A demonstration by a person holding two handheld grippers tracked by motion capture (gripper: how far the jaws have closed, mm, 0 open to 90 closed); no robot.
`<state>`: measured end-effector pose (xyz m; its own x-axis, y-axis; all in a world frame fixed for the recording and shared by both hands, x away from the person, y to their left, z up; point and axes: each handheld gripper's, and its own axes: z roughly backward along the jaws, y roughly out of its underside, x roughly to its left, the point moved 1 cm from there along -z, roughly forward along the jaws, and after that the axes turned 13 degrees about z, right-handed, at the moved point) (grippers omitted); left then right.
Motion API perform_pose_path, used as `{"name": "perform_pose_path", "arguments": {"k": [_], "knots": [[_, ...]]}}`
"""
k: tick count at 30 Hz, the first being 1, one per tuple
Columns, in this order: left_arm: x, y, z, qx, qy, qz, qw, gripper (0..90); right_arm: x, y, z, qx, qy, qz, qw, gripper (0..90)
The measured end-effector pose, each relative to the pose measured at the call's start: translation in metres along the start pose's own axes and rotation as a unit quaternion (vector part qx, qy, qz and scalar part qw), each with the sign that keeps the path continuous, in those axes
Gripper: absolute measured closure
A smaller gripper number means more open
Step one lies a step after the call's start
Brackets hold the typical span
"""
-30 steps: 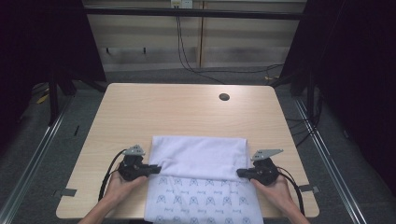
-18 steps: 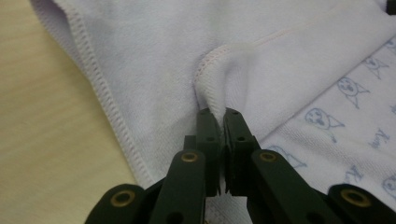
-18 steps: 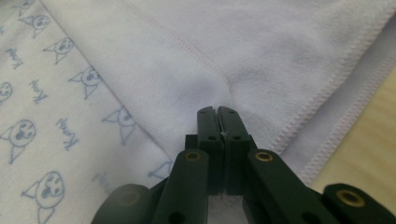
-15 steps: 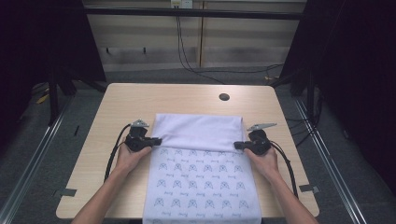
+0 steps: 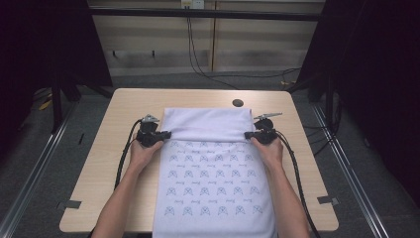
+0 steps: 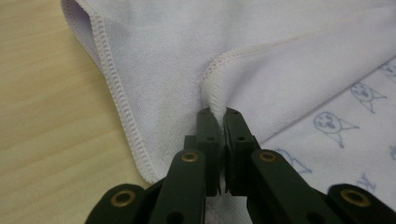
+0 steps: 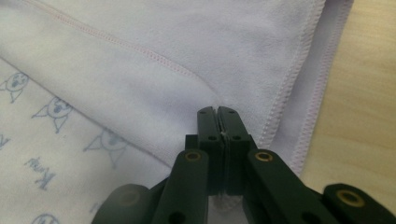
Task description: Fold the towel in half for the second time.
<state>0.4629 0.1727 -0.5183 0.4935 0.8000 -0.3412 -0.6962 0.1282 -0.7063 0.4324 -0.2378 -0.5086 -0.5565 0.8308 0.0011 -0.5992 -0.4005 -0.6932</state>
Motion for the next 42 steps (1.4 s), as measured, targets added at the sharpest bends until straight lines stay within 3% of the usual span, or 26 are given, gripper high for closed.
{"name": "perform_pose_path", "arguments": {"k": [4, 7, 9, 11, 13, 16, 19, 21, 22, 25, 26, 29, 32, 34, 38, 40, 41, 42], "knots": [[0.001, -0.007, -0.005, 0.004, -0.010, 0.002, 0.9999, 86.9, -0.002, -0.005, -0.005, -0.002, 0.010, -0.006, 0.9999, 89.1], [0.001, -0.011, -0.005, 0.018, -0.015, 0.001, 0.9997, 87.0, -0.005, -0.004, -0.006, -0.010, 0.000, -0.016, 0.9998, 89.2], [0.001, -0.013, -0.003, 0.021, -0.009, 0.028, 0.9993, 87.0, -0.008, -0.004, -0.005, -0.012, -0.010, -0.013, 0.9998, 89.2], [-0.002, -0.015, 0.001, 0.025, -0.003, 0.013, 0.9996, 87.1, -0.010, -0.005, -0.001, -0.019, -0.019, -0.011, 0.9996, 89.3], [-0.004, -0.019, 0.010, 0.015, 0.009, 0.010, 0.9998, 87.2, -0.014, -0.008, 0.006, -0.036, -0.026, -0.012, 0.9989, 89.3], [-0.010, -0.030, 0.030, -0.019, 0.036, 0.019, 0.9990, 87.1, -0.021, -0.014, 0.022, -0.065, -0.031, -0.015, 0.9973, 89.3], [-0.018, -0.045, 0.052, -0.049, 0.054, 0.015, 0.9972, 87.0, -0.027, -0.027, 0.044, -0.103, -0.037, -0.019, 0.9938, 89.3], [-0.024, -0.052, 0.065, -0.063, 0.066, 0.010, 0.9958, 86.9, -0.026, -0.040, 0.064, -0.130, -0.033, -0.005, 0.9909, 89.3], [-0.030, -0.056, 0.076, -0.068, 0.071, -0.002, 0.9952, 86.7, -0.026, -0.045, 0.071, -0.142, -0.030, 0.000, 0.9894, 89.3], [-0.040, -0.056, 0.099, -0.095, 0.095, -0.009, 0.9909, 86.7, -0.021, -0.057, 0.100, -0.197, -0.040, 0.006, 0.9796, 89.3], [-0.044, -0.053, 0.108, -0.098, 0.102, -0.015, 0.9898, 86.8, -0.019, -0.059, 0.109, -0.206, -0.041, 0.012, 0.9777, 89.3], [-0.050, -0.049, 0.123, -0.085, 0.098, -0.032, 0.9911, 86.8, -0.011, -0.057, 0.128, -0.211, -0.055, 0.034, 0.9754, 89.4], [-0.059, -0.045, 0.138, -0.086, 0.093, -0.053, 0.9905, 86.8, 0.000, -0.052, 0.139, -0.206, -0.069, 0.055, 0.9746, 89.4], [-0.065, -0.042, 0.146, -0.090, 0.099, -0.062, 0.9891, 86.9, 0.006, -0.048, 0.148, -0.198, -0.072, 0.066, 0.9753, 89.4], [-0.073, -0.041, 0.160, -0.096, 0.120, -0.064, 0.9860, 86.9, 0.008, -0.048, 0.168, -0.220, -0.082, 0.069, 0.9696, 89.4], [-0.080, -0.044, 0.172, -0.105, 0.136, -0.062, 0.9832, 86.8, 0.009, -0.052, 0.177, -0.228, -0.079, 0.077, 0.9675, 89.4], [-0.081, -0.045, 0.176, -0.111, 0.151, -0.056, 0.9806, 86.8, 0.010, -0.055, 0.184, -0.231, -0.076, 0.080, 0.9667, 89.4], [-0.084, -0.047, 0.182, -0.124, 0.170, -0.050, 0.9764, 86.9, 0.010, -0.057, 0.188, -0.234, -0.074, 0.083, 0.9658, 89.4]]}}
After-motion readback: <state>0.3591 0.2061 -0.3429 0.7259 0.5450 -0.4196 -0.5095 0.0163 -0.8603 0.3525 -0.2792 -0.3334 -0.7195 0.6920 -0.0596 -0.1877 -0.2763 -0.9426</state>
